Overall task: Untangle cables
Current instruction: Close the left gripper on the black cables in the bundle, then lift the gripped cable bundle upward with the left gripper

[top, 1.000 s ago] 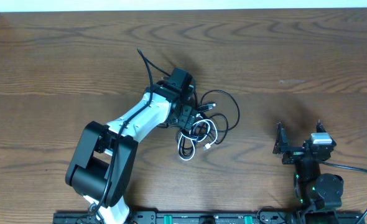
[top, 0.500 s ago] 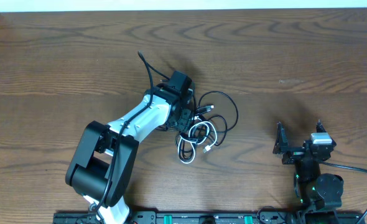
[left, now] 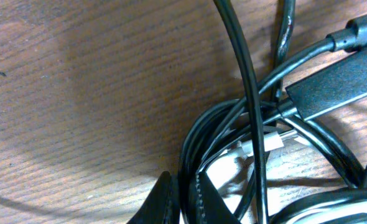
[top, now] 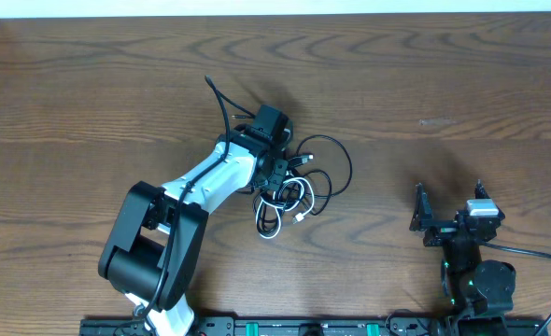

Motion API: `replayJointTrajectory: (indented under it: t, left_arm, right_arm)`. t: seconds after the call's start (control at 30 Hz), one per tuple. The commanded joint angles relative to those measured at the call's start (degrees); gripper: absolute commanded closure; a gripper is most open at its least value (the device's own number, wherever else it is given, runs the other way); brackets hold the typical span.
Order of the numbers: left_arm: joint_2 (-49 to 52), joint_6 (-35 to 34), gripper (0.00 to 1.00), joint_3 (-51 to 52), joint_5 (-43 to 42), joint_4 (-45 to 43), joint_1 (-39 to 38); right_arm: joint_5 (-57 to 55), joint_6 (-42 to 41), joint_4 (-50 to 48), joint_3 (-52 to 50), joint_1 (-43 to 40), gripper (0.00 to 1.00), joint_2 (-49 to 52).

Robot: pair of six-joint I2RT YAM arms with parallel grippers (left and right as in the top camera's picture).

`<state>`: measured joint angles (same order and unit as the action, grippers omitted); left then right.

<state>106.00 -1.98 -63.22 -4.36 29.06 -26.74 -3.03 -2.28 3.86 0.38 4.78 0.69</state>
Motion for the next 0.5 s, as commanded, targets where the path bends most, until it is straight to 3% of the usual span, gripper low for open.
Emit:
replayJointTrajectory:
  t: [0.0,0.23,0.47]
  left_arm:
    - [0.3,-3.6,0.93,0.3,0.2,-0.6,0.0]
    - [-6.3,-5.7,0.93,-0.9,-8.4,-5.0,0.0]
    - [-20.2,-5.7,0.92,-1.0,-9.2,-10.2,0.0]
  right_arm:
    - [-0.2,0.7,0.2,0.0,-0.2,0.01,-0.4]
    - [-0.2,0.7,0.2,0.0,-0.2,0.01,-0.4]
    - [-0.2,0.7,0.2,0.0,-0.2,0.01,-0.4]
